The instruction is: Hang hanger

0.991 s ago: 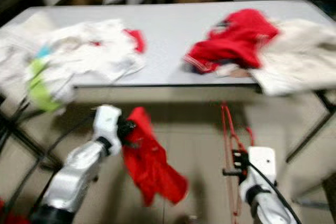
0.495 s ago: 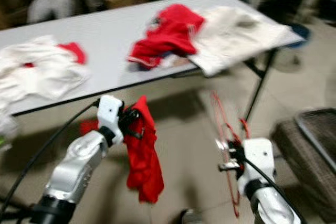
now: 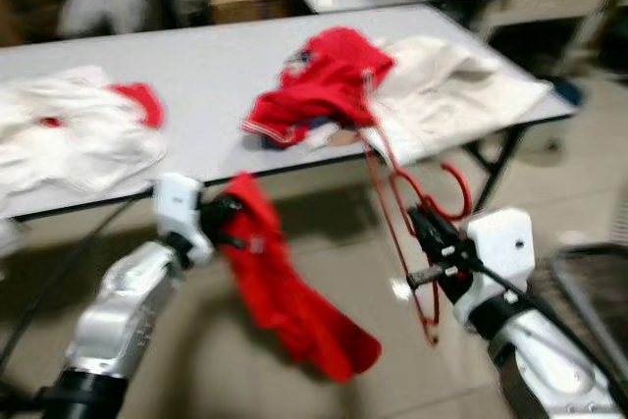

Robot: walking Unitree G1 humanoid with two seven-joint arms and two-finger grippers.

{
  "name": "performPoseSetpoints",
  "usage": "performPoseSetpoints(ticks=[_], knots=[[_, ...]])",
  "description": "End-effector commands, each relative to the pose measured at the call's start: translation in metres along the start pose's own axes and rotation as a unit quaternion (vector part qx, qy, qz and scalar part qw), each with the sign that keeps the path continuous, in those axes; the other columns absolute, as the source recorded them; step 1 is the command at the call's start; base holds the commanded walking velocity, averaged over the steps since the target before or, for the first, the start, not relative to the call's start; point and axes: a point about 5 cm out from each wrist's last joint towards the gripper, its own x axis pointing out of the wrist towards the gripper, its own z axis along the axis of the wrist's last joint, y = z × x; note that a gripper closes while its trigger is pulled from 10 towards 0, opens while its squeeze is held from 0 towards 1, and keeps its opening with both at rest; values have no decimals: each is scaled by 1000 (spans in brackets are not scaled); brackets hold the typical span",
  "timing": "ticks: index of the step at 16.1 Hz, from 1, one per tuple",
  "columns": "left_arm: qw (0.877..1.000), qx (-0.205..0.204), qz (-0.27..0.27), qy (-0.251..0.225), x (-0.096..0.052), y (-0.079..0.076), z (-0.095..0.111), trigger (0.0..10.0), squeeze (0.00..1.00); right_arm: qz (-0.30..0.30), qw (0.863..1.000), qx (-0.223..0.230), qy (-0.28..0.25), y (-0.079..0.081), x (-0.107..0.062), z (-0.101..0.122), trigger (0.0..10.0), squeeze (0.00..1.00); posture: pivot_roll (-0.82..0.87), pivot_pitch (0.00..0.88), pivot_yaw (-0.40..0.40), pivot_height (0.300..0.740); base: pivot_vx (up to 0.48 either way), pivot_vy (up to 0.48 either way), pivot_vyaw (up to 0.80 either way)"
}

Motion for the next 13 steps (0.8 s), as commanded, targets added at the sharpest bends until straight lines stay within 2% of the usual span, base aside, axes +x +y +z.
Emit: performPoseSetpoints(ticks=[1, 3, 5, 6, 8, 9, 10, 11, 12, 13], knots=[[999, 7, -19, -36, 5, -12, 15, 10000, 0, 16, 1000, 2, -9, -5, -2, 9, 10000, 0, -198, 0, -20, 740, 379, 0, 0], [996, 14, -53, -75, 18, -18, 44, 10000, 0, 99, 994, 13, -46, -24, -12, 40, 10000, 0, -195, 0, -21, 740, 381, 0, 0], [992, 20, -74, -103, 36, -20, 71, 10000, 0, 146, 988, 13, -58, -41, -27, 61, 10000, 0, -198, 0, 0, 740, 382, 0, 0], [985, 29, -98, -136, 53, -20, 103, 10000, 0, 185, 981, -2, -60, -50, -41, 77, 10000, 0, -197, 0, 24, 740, 382, 0, 0], [977, 35, -118, -172, 71, -19, 142, 10000, 0, 230, 970, 13, -82, -54, -56, 90, 10000, 0, -192, 0, 44, 740, 381, 0, 0], [972, 40, -132, -190, 82, -18, 167, 10000, 0, 252, 964, 34, -79, -54, -60, 93, 10000, 0, -185, 0, 55, 740, 382, 0, 0], [965, 52, -146, -212, 91, -19, 199, 10000, 0, 273, 959, 34, -71, -51, -61, 93, 10000, 0, -177, 0, 66, 740, 379, 0, 0], [957, 59, -162, -232, 94, -23, 223, 10000, 0, 288, 955, 31, -61, -47, -58, 91, 10000, 0, -172, 0, 66, 740, 382, 0, 0], [953, 61, -172, -241, 95, -26, 234, 10000, 0, 302, 951, 36, -54, -44, -56, 88, 10000, 0, -162, 0, 64, 740, 382, 0, 0], [945, 63, -188, -261, 94, -30, 256, 10000, 0, 335, 941, 34, -34, -35, -51, 83, 10000, 0, -151, 0, 62, 740, 379, 0, 0]])
